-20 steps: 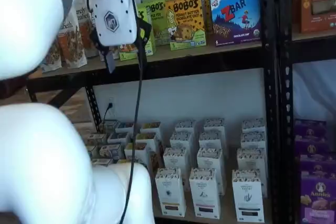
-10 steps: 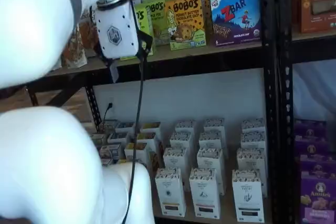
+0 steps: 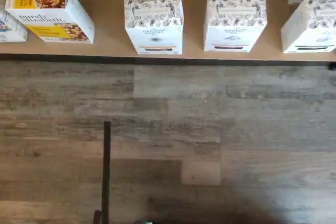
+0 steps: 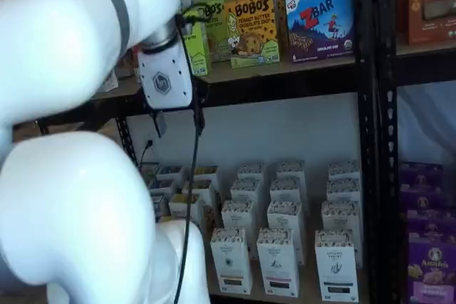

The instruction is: Pick up the white box with a yellow strip in the middle, on the bottom shelf, the fourth box from the left

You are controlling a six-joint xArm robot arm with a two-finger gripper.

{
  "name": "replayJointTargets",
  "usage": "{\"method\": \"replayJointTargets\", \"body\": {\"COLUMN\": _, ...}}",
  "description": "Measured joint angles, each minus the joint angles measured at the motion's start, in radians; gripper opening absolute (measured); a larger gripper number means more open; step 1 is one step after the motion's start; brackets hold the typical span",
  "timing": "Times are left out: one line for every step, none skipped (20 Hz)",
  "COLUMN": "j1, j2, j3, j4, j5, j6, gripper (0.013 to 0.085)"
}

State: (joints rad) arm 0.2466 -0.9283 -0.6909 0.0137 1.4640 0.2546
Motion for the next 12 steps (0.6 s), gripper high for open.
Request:
{"method": "replayJointTargets", "body": {"j1": 0.000, "j2": 0.001, "j3": 0.021, "j4": 0.005, "j5": -0.029, "j6": 0.000, "gripper": 0.0850}}
{"method": "replayJointTargets", "body": {"j1": 0.002, "j2": 0.003, "j3": 0.036, "j4": 0.005, "j5": -0.051, "j6": 0.001, "gripper": 0.0850}}
{"method": "replayJointTargets", "body": {"j1": 0.003, "j2": 0.006, "j3": 0.056, "j4": 0.004, "j5": -0.078, "j6": 0.001, "gripper": 0.0850}}
{"method": "replayJointTargets", "body": {"j1": 0.005, "j2": 0.012, "j3": 0.072, "j4": 0.001, "j5": -0.100, "j6": 0.004, "gripper": 0.0850}}
{"method": "replayJointTargets", "body": {"j1": 0.008, "j2": 0.018, "j3": 0.083, "j4": -0.001, "j5": -0.114, "j6": 0.007, "gripper": 0.0850}}
{"method": "replayJointTargets", "body": {"j1": 0.010, "j2": 0.024, "j3": 0.094, "j4": -0.005, "j5": -0.129, "j6": 0.011, "gripper": 0.0850}}
{"method": "replayJointTargets", "body": {"j1": 0.015, "j2": 0.032, "j3": 0.105, "j4": -0.012, "j5": -0.145, "j6": 0.017, "gripper": 0.0850}}
{"method": "replayJointTargets", "body": {"j1": 0.020, "j2": 0.038, "j3": 0.115, "j4": -0.018, "j5": -0.159, "j6": 0.023, "gripper": 0.0850}}
{"method": "replayJointTargets", "body": {"j1": 0.027, "j2": 0.046, "j3": 0.129, "j4": -0.026, "j5": -0.181, "j6": 0.032, "gripper": 0.0850}}
{"method": "replayJointTargets", "body": {"j1": 0.033, "j2": 0.053, "j3": 0.141, "j4": -0.033, "j5": -0.200, "j6": 0.041, "gripper": 0.0850}}
{"method": "replayJointTargets", "body": {"j1": 0.039, "j2": 0.059, "j3": 0.152, "j4": -0.040, "j5": -0.219, "j6": 0.049, "gripper": 0.0850}}
{"method": "replayJointTargets", "body": {"j1": 0.041, "j2": 0.068, "j3": 0.166, "j4": -0.039, "j5": -0.247, "j6": 0.052, "gripper": 0.0850}}
